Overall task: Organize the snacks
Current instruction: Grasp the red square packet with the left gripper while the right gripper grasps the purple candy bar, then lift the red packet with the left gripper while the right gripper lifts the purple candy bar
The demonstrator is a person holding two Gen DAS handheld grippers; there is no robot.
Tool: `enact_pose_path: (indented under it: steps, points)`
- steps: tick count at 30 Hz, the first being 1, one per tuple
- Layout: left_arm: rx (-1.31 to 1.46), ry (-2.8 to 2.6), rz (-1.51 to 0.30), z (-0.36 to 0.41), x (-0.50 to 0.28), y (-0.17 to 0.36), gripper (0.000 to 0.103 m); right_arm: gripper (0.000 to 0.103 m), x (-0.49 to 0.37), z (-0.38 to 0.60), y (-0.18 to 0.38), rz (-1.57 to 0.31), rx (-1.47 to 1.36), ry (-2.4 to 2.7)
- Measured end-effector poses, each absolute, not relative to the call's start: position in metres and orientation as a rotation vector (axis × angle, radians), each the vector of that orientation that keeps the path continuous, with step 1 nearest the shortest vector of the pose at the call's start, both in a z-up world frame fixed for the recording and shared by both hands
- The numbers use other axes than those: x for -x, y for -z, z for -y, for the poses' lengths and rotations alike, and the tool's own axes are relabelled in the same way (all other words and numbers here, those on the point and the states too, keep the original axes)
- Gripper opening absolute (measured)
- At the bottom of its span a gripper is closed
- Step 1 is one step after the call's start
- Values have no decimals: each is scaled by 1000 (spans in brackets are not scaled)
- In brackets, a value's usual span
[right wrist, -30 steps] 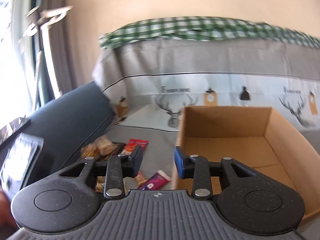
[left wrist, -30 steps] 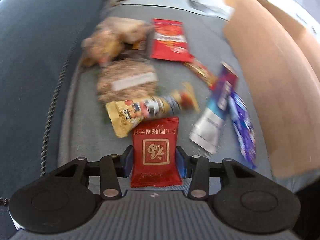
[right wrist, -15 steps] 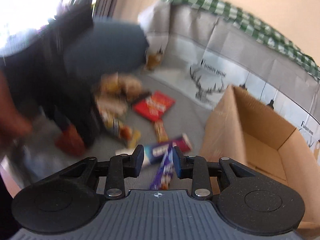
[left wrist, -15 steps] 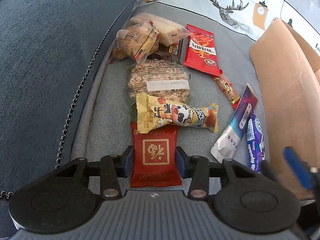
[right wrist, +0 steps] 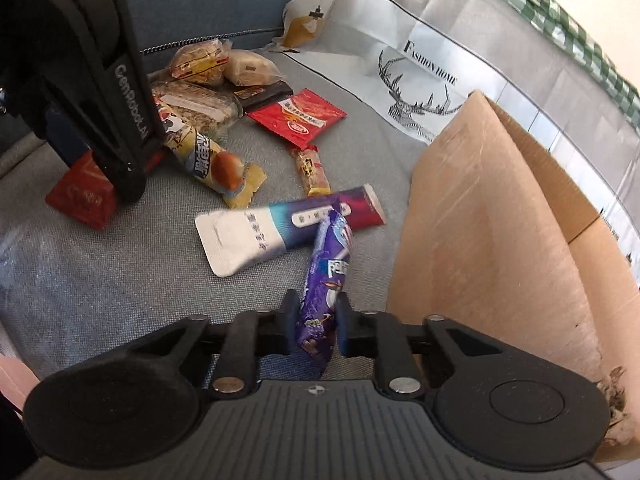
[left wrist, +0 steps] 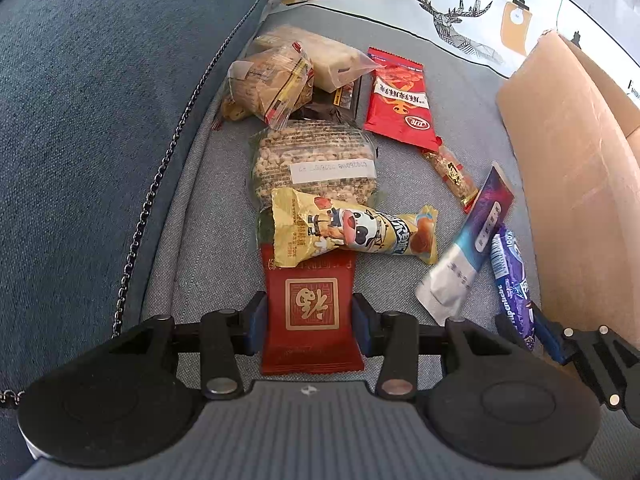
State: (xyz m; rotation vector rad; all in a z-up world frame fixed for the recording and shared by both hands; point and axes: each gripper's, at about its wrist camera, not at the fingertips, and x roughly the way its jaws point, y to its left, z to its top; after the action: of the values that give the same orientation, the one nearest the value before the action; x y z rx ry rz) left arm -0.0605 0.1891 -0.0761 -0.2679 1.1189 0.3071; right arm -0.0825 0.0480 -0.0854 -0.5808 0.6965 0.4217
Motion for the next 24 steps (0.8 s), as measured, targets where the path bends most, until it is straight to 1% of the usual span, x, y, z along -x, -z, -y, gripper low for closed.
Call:
enact_pose_path:
  steps: [3,10,15,17,19,22,24]
  points:
    - [274,-308,-1116,-190,61,75,48,16,83,-47,82,-688,553,-445]
    - [294,-303,-1105,-193,64,72,48,16,107,-53,64,-606,513,-588]
    - [300,-293,-1116,-194,64,74,48,18,113,-55,64,-649,487,-658]
    - [298,-291,-1120,-194,63,75,49,30,107,-50,61,-667,426,-649]
    - [293,-289,-1123,-194,62,76,49,39,99,-43,59,-690,353,-638]
    - [278,-285,-1128,-193,61,77,49,45,84,-37,62,-745,259,-644]
    - [266,-284,-1131,-192,60,77,49,47,79,-34,65,-777,212,-659]
